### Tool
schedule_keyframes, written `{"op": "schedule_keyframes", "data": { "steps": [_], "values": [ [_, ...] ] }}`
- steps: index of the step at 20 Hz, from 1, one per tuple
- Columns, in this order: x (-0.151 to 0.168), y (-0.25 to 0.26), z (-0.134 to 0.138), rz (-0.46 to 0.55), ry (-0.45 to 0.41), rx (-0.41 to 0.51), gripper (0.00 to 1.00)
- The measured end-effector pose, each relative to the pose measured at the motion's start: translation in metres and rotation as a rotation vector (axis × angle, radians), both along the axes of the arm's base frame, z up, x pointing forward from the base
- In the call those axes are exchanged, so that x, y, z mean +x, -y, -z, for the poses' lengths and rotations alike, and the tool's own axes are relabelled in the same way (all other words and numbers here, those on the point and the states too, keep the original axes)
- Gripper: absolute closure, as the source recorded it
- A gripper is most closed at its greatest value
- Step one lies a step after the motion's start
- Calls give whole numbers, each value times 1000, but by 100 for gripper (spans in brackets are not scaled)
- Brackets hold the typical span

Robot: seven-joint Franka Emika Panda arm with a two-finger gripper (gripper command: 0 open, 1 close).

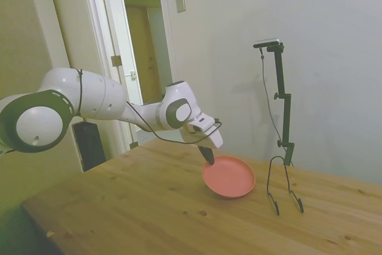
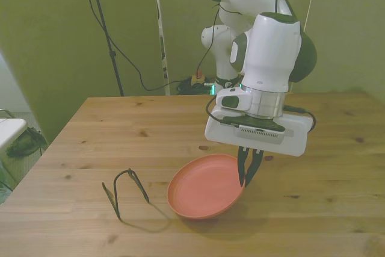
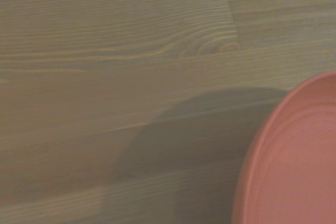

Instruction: Unload the plate

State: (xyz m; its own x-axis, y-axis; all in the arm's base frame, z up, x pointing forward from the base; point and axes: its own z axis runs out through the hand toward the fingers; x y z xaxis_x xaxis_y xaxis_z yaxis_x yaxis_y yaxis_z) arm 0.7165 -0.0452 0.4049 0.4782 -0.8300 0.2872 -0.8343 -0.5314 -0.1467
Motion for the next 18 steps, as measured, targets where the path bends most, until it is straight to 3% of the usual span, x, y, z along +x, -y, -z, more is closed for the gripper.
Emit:
{"op": "schedule_keyframes", "data": {
  "steps": [13,18],
  "values": [
    [-3,1,6,1,-10,6,0],
    [-7,0,-23,0,32,26,0]
  ]
}}
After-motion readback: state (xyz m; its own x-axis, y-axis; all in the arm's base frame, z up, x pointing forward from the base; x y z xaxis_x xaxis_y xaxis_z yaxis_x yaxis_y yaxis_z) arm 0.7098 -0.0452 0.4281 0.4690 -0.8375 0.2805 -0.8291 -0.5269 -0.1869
